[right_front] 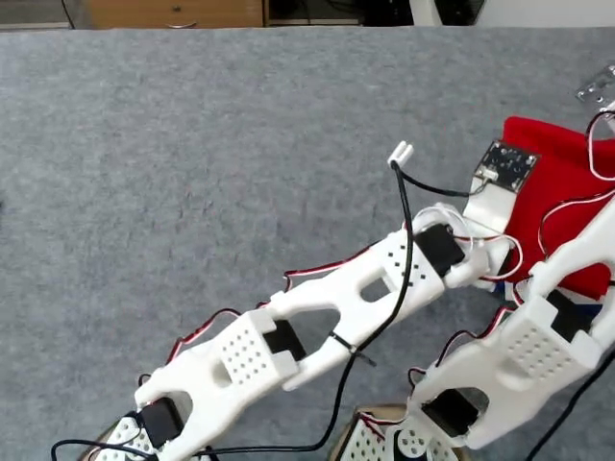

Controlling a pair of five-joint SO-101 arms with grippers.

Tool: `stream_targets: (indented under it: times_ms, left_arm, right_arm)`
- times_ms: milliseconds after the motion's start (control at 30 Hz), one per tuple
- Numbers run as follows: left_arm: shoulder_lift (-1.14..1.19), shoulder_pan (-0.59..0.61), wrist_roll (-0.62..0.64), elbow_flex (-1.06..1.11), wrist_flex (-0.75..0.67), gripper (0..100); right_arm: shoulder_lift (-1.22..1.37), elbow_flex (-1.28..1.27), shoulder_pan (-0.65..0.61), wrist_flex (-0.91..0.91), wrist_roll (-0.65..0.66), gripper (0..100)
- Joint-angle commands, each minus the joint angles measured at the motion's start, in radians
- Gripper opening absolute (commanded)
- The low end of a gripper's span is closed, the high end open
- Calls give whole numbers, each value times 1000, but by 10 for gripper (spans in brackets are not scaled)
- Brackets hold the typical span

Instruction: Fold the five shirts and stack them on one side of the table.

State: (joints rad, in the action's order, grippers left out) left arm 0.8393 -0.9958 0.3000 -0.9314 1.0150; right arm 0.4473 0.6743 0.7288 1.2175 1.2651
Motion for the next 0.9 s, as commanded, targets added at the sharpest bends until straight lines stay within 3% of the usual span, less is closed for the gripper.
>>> stream_targets:
  times_ms: [0, 467, 600, 700, 867]
  left_arm:
    - [-4, -21, 5, -41, -26, 18]
    - [45, -35, 6, -40, -98, 43]
    - [56, -35, 35, -41, -60, 142]
    - [56, -37, 52, -41, -51, 147]
    - [56, -37, 51, -41, -51, 150]
  right_arm:
    - [-5, 13, 47, -55, 11, 2]
    - [68, 15, 97, -169, 54, 7]
    - [64, 16, 104, -164, 48, 123]
    - [64, 16, 117, -164, 48, 219]
    - [64, 16, 127, -160, 48, 224]
